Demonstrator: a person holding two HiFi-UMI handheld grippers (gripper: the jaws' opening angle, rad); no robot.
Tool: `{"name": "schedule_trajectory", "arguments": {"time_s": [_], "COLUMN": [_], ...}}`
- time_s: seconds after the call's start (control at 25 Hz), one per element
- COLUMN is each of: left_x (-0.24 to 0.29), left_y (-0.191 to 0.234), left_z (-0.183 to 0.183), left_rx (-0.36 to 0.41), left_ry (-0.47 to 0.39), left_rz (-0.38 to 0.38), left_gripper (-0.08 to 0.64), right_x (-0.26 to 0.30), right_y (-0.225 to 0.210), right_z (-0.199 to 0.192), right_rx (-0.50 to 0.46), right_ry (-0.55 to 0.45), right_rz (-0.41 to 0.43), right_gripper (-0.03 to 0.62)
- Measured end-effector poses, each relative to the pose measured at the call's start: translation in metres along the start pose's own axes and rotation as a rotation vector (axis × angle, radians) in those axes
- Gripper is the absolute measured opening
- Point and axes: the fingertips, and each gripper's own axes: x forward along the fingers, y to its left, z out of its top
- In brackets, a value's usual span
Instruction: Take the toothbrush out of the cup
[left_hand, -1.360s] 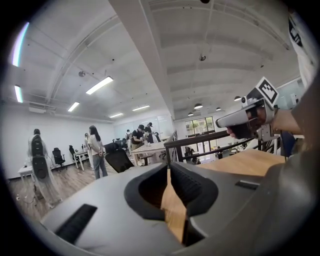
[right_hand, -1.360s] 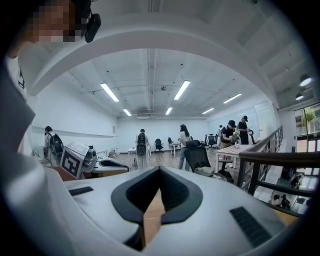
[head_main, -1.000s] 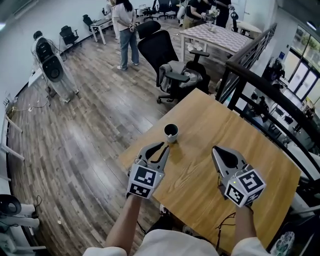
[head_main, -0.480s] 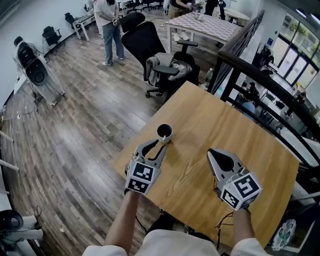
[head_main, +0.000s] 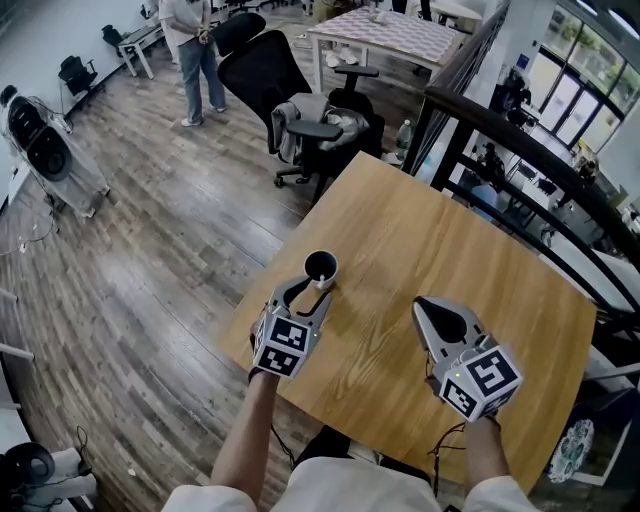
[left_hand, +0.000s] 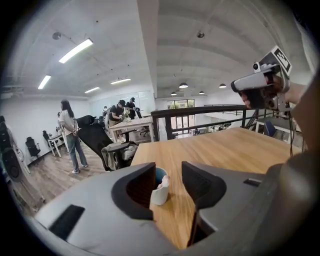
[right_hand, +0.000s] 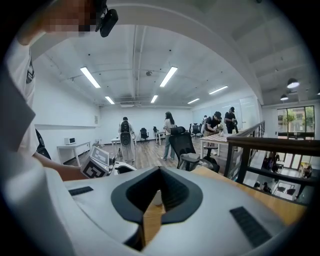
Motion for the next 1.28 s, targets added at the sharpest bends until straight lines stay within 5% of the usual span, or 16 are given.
{"name": "schedule_trajectory", "arguments": {"time_s": [0.68, 1.28], "left_x": [0.051, 0.058], "left_y": [0.005, 0.003], "left_z": [-0.045, -0.036], "left_rx": [0.017, 0.035], "left_ry": [0.082, 0.066], "left_rz": [-0.029, -0.002], "left_gripper": [0.206, 0.089], "right_x": [0.015, 0.011], "right_y": [-0.009, -0.013], "right_z": [-0.024, -0.028], "right_rx": [0.038, 0.059], "right_ry": [0.079, 0.07], "right_rz": [-0.027, -0.013], "right_gripper": [-0.004, 0.04]}}
